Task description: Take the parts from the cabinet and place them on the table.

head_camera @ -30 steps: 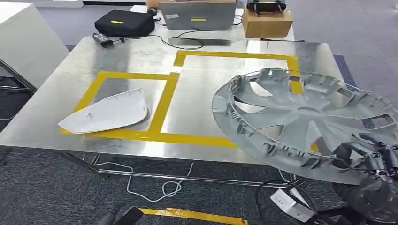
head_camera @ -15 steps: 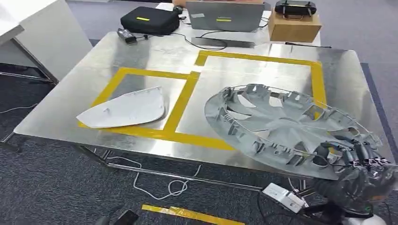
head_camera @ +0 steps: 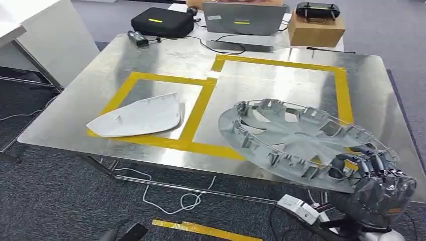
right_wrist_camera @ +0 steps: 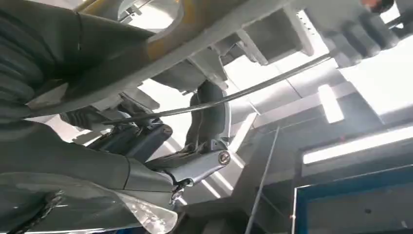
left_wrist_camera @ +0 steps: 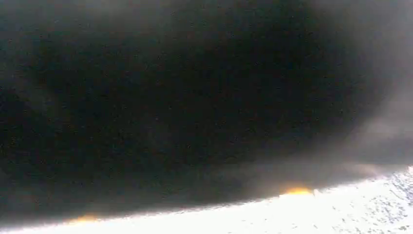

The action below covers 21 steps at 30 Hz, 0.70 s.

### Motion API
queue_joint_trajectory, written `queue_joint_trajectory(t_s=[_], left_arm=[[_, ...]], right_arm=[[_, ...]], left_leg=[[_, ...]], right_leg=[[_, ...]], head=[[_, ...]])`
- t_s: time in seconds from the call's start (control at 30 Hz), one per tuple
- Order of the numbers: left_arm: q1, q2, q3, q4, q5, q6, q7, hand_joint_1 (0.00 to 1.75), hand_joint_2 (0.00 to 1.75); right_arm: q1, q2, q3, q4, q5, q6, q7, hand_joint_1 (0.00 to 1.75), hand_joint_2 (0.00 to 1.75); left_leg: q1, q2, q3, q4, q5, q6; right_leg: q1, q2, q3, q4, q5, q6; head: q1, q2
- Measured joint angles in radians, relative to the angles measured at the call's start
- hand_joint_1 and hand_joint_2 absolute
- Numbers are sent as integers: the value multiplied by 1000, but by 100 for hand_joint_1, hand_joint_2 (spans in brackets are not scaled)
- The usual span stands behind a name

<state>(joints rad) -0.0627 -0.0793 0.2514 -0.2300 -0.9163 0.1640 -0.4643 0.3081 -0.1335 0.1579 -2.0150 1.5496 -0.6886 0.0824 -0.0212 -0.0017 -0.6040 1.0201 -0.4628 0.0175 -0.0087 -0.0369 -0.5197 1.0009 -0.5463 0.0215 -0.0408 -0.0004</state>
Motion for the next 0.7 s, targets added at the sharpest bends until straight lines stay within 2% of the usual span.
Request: queue_joint_trajectory(t_s=[0.13,0.33,0.57,0.7], left_arm=[[-1,-2,-4,0,2,0,0,0,0],[-1,-7,-5,0,7,0,5,0,0],[1,-8,-6,0,23,-3,16,0,0],[3,-8,-6,0,25,-3,24,0,0]], right_arm=[[0,-4,7,0,-10,0,10,175,175],[9,-19,21,24,-108,6,17,175,175],[6,-57,22,85,-252,193,53,175,175],[2,-79,15,130,-263,222,64,175,175]], left_leg=[[0,0,1,0,0,1],[0,0,1,0,0,1],[0,0,1,0,0,1],[0,0,1,0,0,1]], right_leg=[[0,0,0,0,0,0],[0,0,0,0,0,0],[0,0,0,0,0,0],[0,0,0,0,0,0]], head=[[0,0],[0,0],[0,0],[0,0]])
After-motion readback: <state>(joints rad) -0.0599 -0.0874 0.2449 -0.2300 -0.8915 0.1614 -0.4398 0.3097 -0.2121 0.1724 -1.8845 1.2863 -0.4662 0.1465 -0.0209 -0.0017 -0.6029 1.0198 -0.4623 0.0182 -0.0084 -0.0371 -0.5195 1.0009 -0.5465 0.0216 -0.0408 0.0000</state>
